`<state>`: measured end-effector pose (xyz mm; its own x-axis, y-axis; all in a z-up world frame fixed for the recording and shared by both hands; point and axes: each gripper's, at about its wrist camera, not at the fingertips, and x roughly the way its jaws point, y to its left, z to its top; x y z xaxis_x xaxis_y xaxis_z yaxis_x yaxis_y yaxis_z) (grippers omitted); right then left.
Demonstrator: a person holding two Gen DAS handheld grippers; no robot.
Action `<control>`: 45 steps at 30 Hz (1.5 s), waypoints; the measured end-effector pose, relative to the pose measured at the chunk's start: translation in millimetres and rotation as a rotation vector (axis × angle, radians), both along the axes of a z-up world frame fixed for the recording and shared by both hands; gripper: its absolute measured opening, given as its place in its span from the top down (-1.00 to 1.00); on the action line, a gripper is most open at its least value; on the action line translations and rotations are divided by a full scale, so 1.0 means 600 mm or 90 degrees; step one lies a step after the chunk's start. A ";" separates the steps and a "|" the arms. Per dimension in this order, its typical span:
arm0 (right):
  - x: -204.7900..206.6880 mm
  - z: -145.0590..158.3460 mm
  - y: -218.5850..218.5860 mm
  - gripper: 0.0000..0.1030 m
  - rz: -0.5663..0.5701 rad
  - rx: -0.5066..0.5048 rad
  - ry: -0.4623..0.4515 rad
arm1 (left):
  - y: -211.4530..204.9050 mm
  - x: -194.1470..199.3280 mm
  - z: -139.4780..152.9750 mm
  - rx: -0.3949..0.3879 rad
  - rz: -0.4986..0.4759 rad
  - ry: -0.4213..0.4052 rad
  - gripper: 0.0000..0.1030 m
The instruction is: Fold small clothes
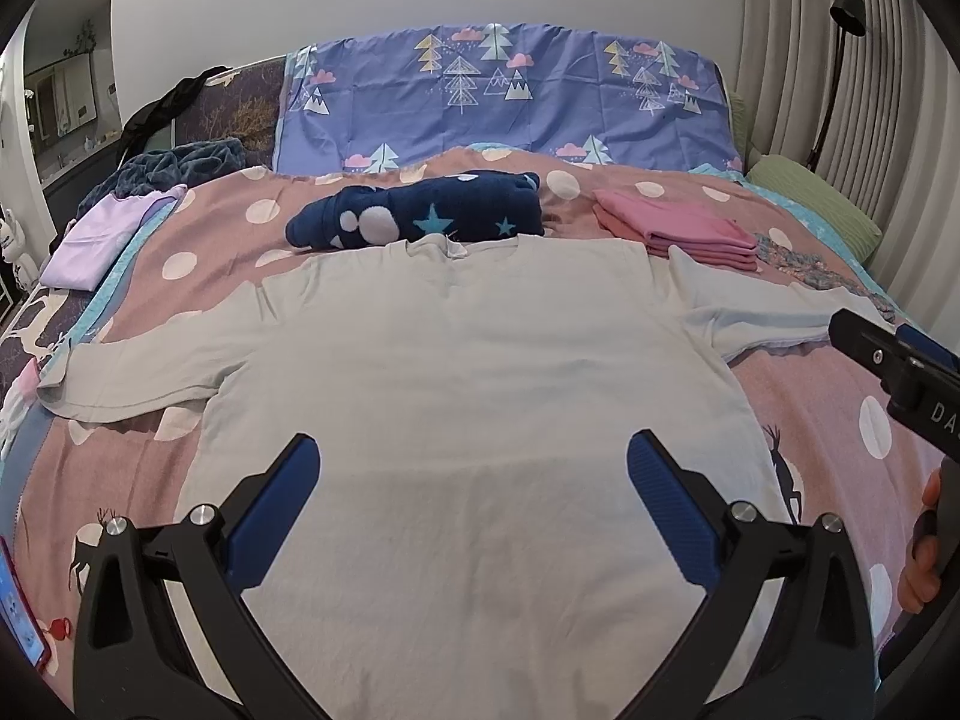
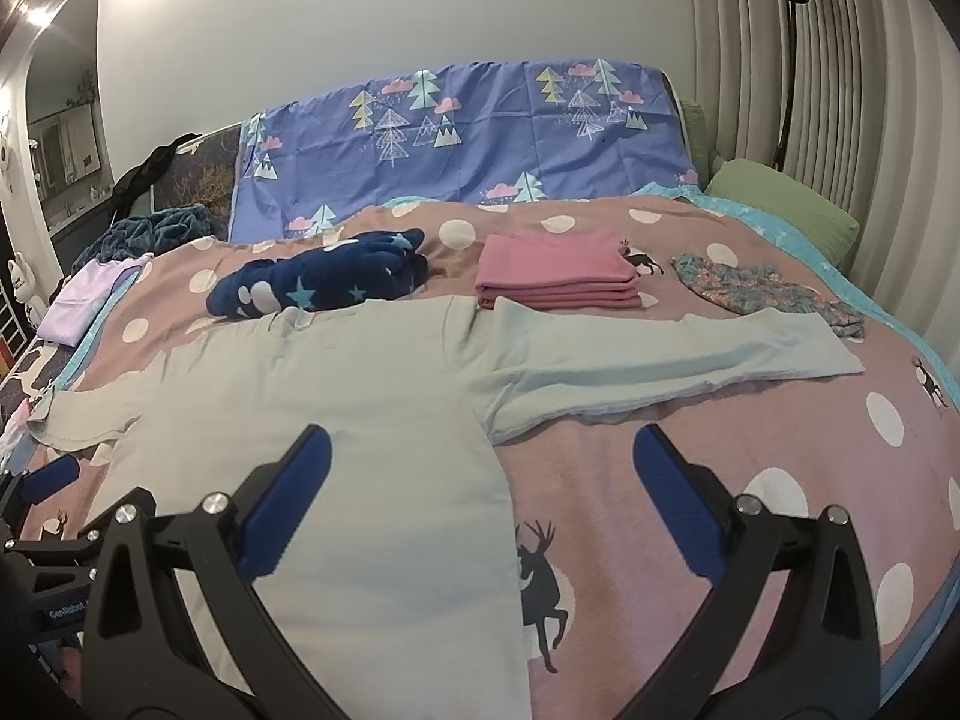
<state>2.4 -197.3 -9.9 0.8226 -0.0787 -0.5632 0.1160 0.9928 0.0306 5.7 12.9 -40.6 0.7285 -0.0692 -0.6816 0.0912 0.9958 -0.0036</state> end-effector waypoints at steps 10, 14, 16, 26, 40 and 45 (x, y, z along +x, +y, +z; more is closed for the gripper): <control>0.008 -0.004 0.002 -0.96 0.005 -0.003 0.013 | 0.011 0.004 -0.007 -0.010 0.004 0.007 -0.97; 0.008 -0.003 0.007 -0.96 0.016 -0.008 0.012 | 0.013 0.006 -0.010 -0.012 0.006 0.010 -0.97; 0.007 -0.002 0.011 -0.96 0.020 -0.019 0.009 | 0.014 0.008 -0.011 -0.014 0.007 0.011 -0.97; 0.011 -0.012 0.019 -0.96 0.026 -0.023 -0.006 | 0.021 0.011 -0.014 -0.028 -0.006 -0.002 -0.97; 0.041 -0.039 0.026 0.66 0.062 -0.013 0.014 | 0.211 0.063 -0.082 -0.177 0.125 0.062 0.33; 0.058 -0.065 0.018 0.73 0.067 -0.011 0.039 | 0.378 0.071 -0.118 -0.130 0.310 0.070 0.37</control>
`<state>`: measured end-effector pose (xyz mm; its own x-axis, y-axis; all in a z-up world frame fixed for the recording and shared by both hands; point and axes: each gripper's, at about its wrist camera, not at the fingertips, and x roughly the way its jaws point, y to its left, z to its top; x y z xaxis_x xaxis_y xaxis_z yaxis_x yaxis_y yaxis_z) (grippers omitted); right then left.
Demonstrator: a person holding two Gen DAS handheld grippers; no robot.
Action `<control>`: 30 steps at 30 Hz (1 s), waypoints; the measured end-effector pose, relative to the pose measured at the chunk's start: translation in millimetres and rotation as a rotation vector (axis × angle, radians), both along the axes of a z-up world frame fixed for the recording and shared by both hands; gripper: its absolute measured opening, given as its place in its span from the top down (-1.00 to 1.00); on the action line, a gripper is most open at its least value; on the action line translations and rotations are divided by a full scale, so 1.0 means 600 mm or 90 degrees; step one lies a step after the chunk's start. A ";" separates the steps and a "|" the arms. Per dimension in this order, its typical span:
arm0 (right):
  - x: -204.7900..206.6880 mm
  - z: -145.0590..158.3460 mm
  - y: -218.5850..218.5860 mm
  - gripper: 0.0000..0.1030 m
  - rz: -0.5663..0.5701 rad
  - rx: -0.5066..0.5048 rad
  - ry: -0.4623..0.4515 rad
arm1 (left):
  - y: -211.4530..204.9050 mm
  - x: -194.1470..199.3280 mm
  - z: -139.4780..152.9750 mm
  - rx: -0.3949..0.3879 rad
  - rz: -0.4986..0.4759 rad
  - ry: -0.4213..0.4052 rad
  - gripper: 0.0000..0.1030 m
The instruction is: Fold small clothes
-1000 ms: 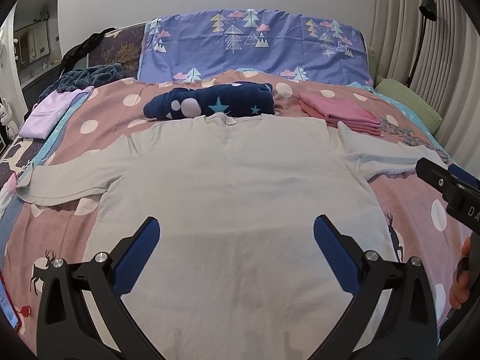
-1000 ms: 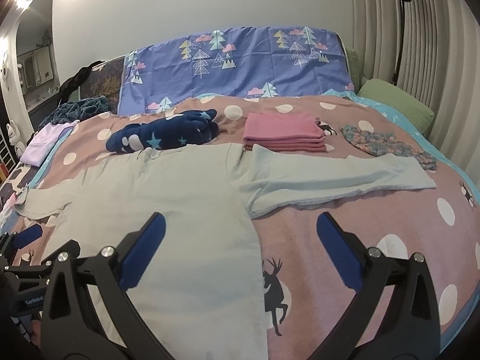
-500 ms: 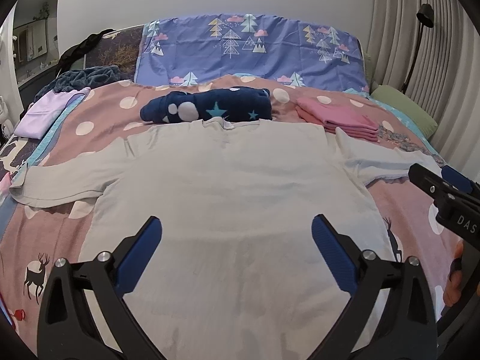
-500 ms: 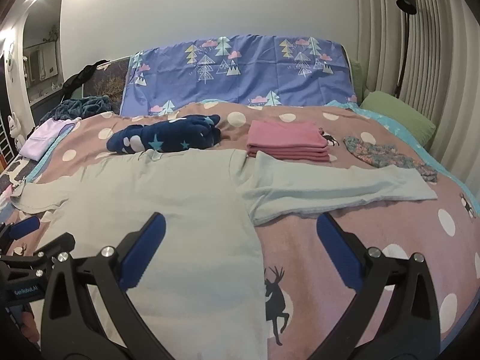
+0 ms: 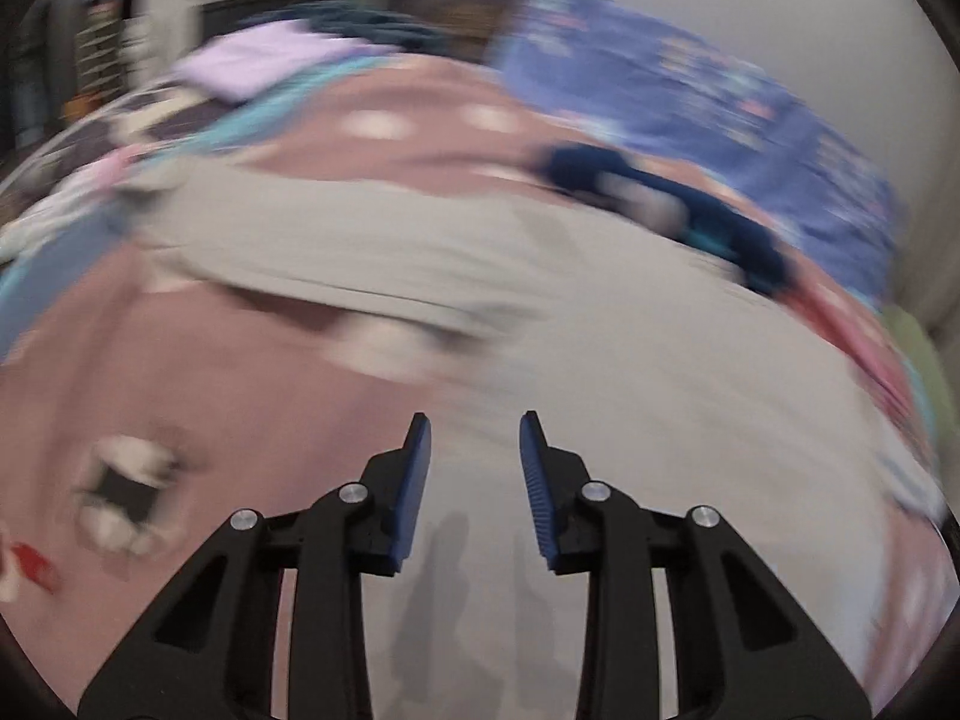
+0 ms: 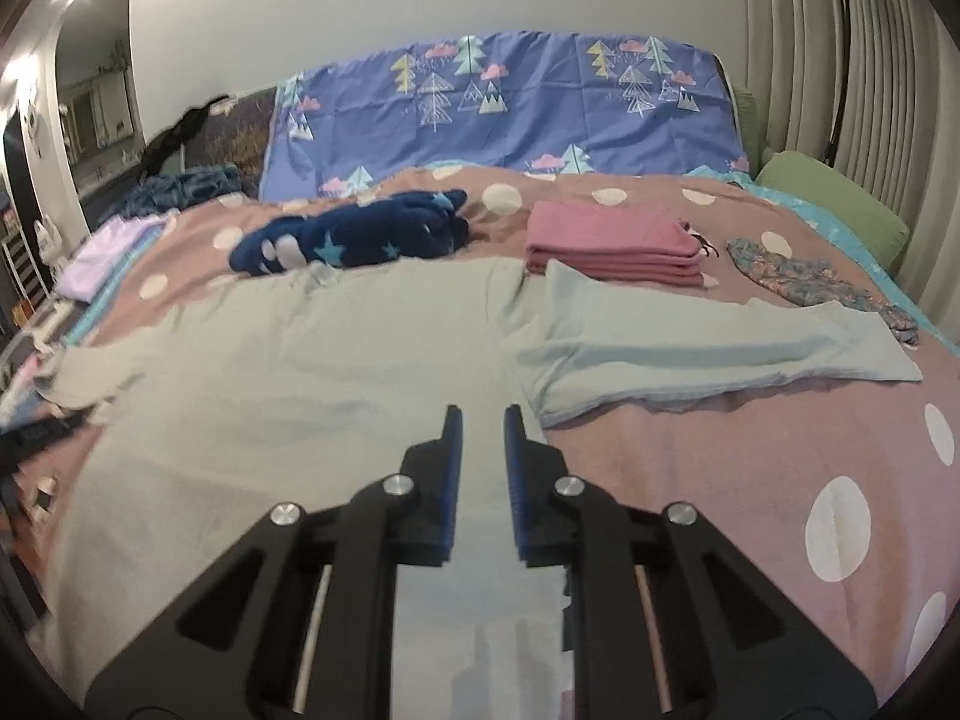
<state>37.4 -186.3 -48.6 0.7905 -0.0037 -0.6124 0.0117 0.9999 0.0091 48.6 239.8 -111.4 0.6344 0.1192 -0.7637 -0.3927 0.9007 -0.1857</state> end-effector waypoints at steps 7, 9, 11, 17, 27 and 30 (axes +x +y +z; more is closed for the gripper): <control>0.027 -0.036 0.003 0.69 0.004 -0.012 0.044 | 0.278 0.022 -0.034 0.016 0.249 0.039 0.24; 0.034 -0.042 0.008 0.60 0.008 -0.017 0.050 | 0.324 0.036 -0.034 0.048 0.278 0.040 0.06; 0.040 -0.045 0.011 0.53 0.010 -0.021 0.053 | 0.368 0.068 -0.035 0.105 0.300 0.064 0.06; 0.055 -0.052 0.014 0.37 0.009 -0.025 0.061 | 0.471 0.103 -0.056 0.097 0.358 0.089 0.05; 0.073 -0.057 0.011 0.33 -0.006 -0.020 0.056 | 0.419 0.181 0.010 0.100 0.233 -0.019 0.98; 0.080 -0.058 0.010 0.33 -0.007 -0.014 0.058 | 0.296 0.204 0.079 0.083 0.084 -0.095 0.98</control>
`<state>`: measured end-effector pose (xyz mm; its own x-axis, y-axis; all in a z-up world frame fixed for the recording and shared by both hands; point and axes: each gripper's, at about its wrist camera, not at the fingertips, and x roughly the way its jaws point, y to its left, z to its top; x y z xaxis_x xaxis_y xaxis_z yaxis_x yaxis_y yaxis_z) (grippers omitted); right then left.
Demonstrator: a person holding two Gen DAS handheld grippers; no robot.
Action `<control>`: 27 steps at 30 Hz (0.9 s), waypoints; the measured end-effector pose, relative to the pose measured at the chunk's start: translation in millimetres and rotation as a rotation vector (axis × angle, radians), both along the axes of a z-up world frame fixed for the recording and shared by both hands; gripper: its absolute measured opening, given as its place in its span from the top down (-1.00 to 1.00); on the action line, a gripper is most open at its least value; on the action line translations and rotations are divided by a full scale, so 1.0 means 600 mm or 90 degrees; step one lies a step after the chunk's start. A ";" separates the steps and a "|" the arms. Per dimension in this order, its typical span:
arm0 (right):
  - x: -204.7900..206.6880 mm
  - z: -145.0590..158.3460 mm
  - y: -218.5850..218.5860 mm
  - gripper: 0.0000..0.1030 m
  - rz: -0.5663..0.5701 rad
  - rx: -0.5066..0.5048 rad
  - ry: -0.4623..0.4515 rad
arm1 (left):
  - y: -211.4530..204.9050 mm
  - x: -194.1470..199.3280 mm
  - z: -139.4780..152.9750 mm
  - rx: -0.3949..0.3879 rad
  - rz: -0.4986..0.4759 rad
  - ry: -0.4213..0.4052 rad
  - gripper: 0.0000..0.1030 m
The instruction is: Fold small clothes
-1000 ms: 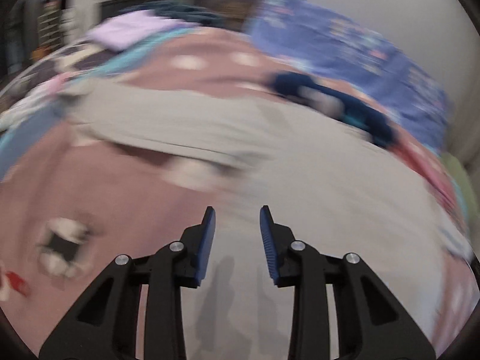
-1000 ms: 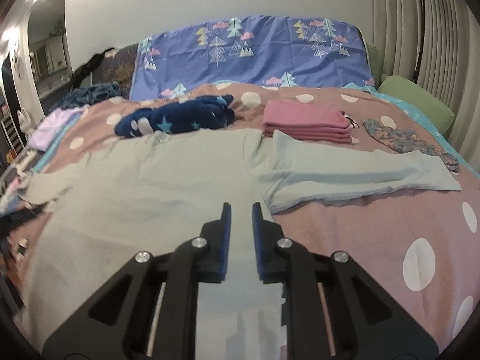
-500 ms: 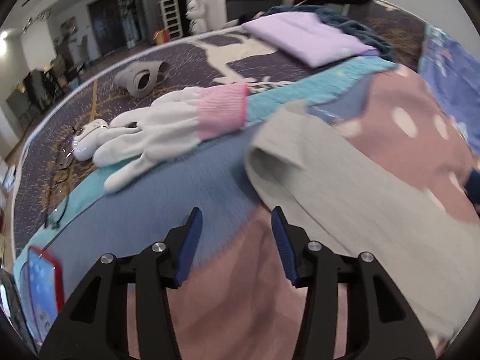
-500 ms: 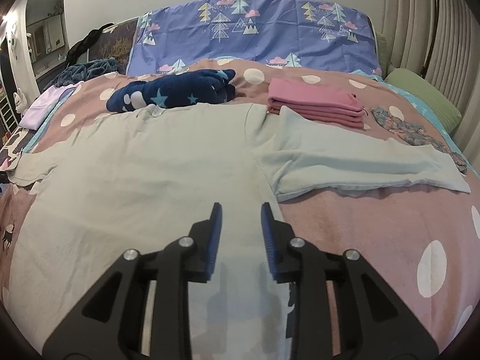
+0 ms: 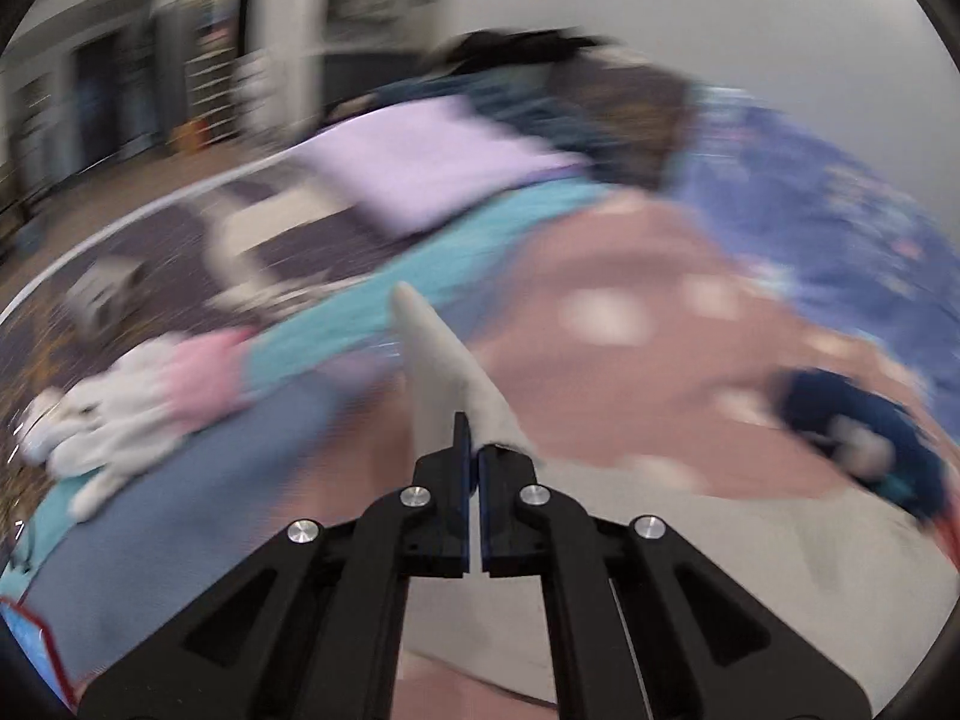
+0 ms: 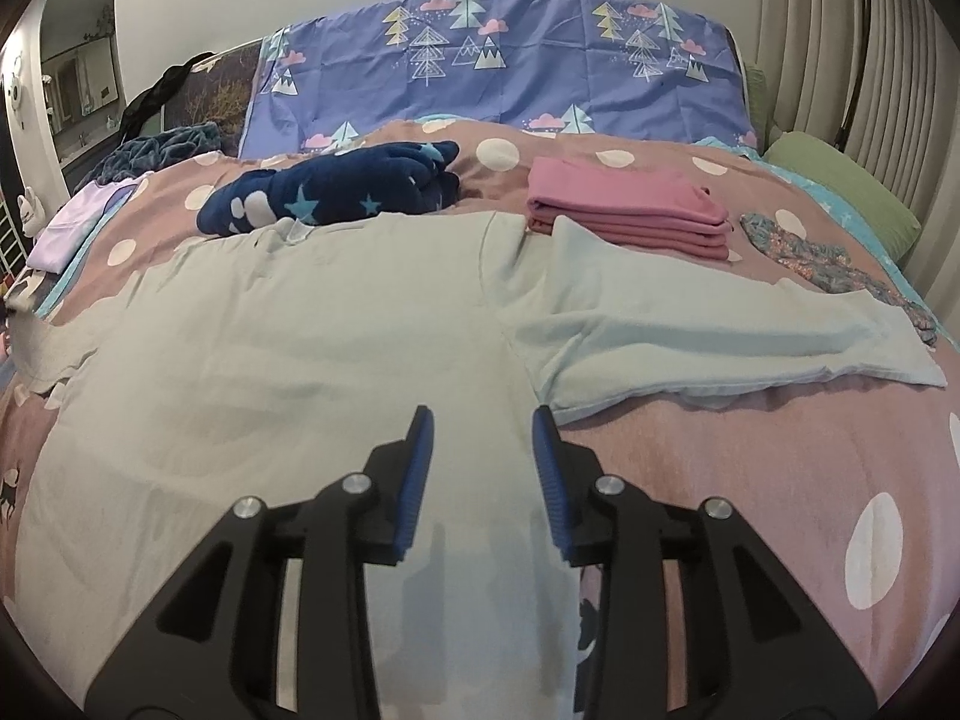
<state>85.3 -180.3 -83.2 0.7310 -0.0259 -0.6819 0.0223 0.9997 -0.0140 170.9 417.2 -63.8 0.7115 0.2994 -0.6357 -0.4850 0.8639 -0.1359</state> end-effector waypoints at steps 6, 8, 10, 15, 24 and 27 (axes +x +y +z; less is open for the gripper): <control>-0.001 0.000 0.007 0.26 0.018 0.007 -0.001 | -0.257 -0.002 0.061 -0.075 -0.281 -0.070 0.98; -0.002 -0.001 0.007 0.25 0.022 0.004 0.000 | -0.353 -0.012 0.051 -0.114 -0.373 -0.065 0.98; -0.001 -0.003 0.004 0.25 0.023 0.007 0.005 | -0.429 -0.023 0.024 -0.144 -0.441 -0.044 0.98; 0.008 -0.012 -0.009 0.25 0.036 0.041 0.036 | -0.541 -0.041 -0.074 -0.137 -0.507 0.048 0.98; 0.084 -0.028 0.022 0.25 0.119 0.170 0.151 | -0.551 -0.066 -0.119 -0.140 -0.492 0.102 0.88; 0.120 -0.022 0.065 0.25 0.176 0.169 0.161 | -0.553 -0.070 -0.118 -0.131 -0.489 0.103 0.82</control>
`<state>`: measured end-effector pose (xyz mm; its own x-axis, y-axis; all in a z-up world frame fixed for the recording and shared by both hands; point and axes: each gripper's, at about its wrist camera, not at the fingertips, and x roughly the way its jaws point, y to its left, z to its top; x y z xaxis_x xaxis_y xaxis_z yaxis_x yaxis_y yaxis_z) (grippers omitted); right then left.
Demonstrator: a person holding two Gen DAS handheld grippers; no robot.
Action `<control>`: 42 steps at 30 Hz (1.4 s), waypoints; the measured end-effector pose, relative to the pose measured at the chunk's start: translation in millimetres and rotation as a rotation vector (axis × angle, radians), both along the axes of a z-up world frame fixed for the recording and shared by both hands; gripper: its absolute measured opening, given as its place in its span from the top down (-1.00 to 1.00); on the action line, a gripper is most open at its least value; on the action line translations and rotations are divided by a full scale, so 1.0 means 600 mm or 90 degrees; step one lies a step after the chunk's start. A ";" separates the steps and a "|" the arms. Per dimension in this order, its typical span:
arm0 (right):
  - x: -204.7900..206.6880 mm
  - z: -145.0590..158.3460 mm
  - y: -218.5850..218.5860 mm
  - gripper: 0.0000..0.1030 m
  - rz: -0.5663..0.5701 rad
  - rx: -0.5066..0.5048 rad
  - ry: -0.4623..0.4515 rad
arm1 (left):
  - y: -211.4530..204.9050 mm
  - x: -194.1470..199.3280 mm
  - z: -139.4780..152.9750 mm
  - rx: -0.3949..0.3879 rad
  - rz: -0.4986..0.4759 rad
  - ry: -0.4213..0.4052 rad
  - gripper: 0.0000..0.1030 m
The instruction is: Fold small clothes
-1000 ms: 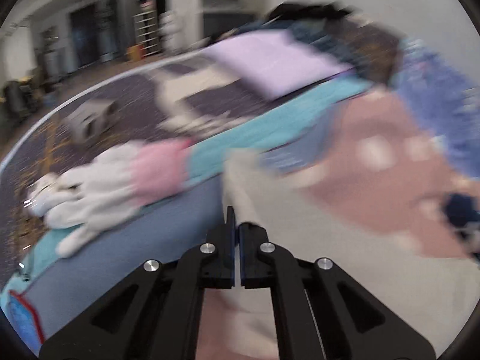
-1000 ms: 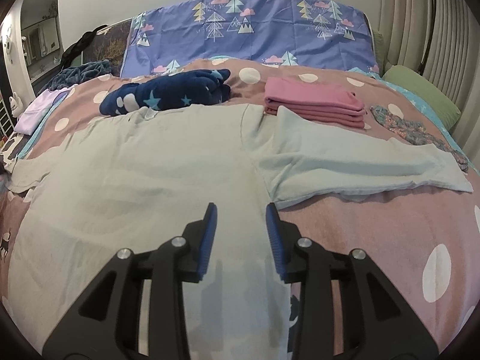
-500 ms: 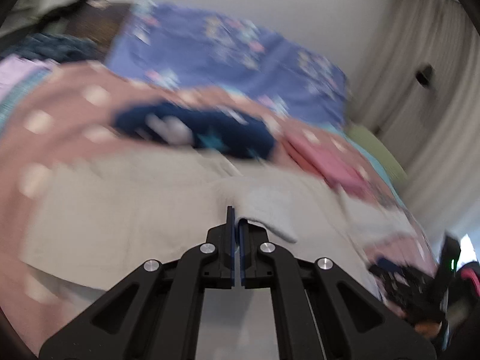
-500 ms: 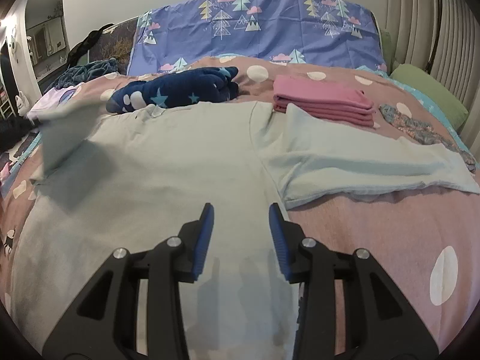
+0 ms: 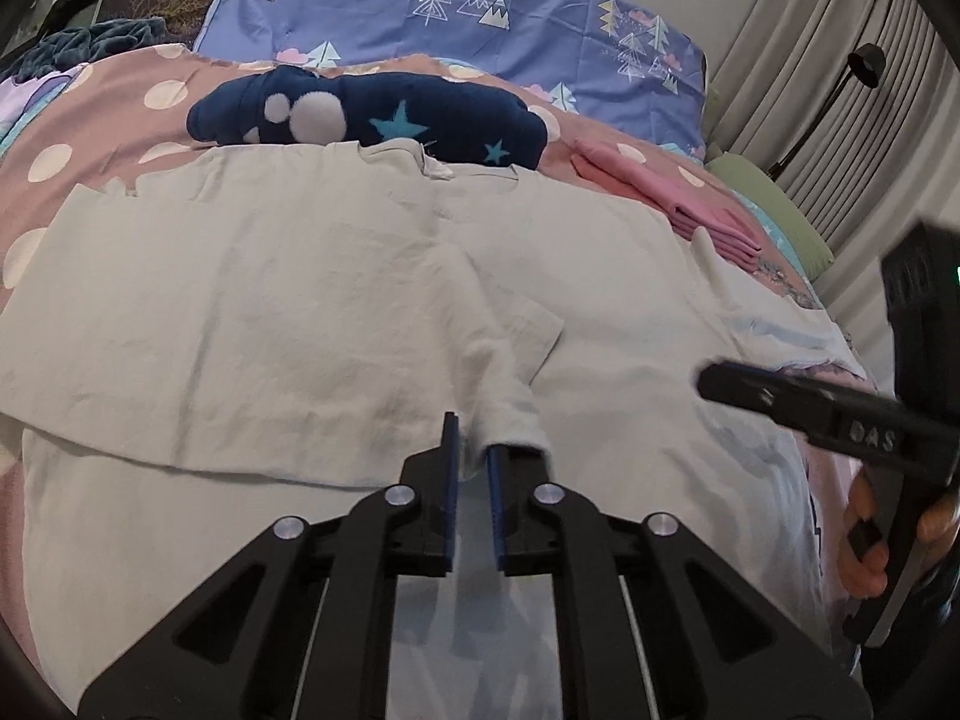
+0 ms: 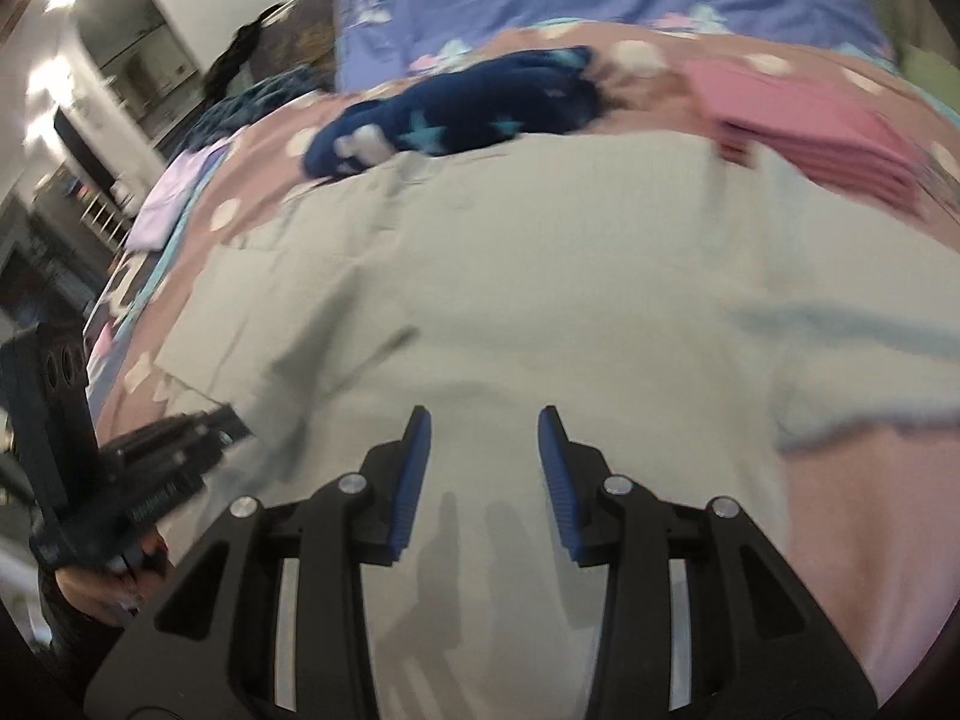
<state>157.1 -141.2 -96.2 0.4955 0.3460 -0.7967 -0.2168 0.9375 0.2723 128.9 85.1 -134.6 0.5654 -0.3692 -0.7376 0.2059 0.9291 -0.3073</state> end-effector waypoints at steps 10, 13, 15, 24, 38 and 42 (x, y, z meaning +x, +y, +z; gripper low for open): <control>0.104 -0.044 0.098 0.22 0.076 0.038 0.084 | 0.003 0.007 0.001 -0.009 0.012 0.001 0.81; 0.113 -0.061 0.103 0.71 0.063 0.051 0.088 | 0.009 0.007 0.000 -0.020 0.016 0.000 0.81; 0.118 -0.064 0.105 0.91 0.066 0.066 0.096 | 0.012 0.007 0.000 -0.029 0.017 0.001 0.89; 0.094 0.086 0.032 0.91 0.023 0.081 -0.067 | -0.024 -0.010 0.088 -0.101 -0.039 -0.074 0.93; 0.113 0.041 -0.127 0.51 -0.088 -0.030 -0.061 | -0.177 0.005 0.041 -0.035 -0.101 -0.022 0.26; 0.092 0.009 -0.125 0.28 -0.057 -0.039 -0.038 | -0.099 -0.006 0.046 -0.012 -0.029 -0.038 0.12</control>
